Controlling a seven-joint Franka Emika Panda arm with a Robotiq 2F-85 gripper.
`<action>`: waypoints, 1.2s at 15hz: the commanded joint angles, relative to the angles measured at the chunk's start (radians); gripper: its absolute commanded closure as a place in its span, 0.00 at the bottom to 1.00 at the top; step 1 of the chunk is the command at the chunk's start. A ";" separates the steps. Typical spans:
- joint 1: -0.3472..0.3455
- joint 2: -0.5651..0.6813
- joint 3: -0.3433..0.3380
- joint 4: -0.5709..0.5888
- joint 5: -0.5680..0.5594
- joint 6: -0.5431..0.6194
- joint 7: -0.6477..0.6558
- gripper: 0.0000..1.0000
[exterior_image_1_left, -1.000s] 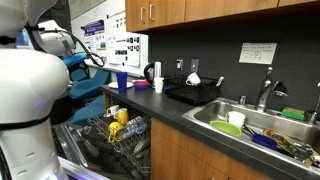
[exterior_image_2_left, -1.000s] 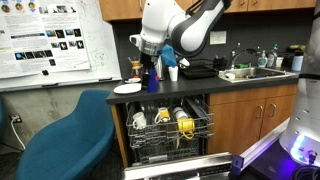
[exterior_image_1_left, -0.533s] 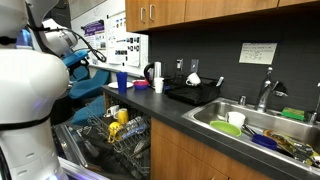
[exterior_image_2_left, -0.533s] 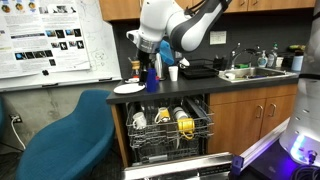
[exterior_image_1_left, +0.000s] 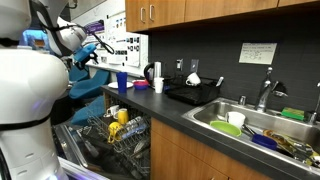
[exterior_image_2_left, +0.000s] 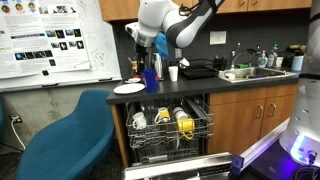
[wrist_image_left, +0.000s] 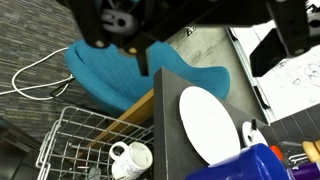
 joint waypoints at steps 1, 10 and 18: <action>-0.003 0.030 -0.013 0.038 -0.049 -0.005 0.034 0.00; -0.016 0.066 -0.040 0.075 0.007 0.007 -0.018 0.00; -0.028 0.086 -0.074 0.112 0.002 0.025 -0.018 0.00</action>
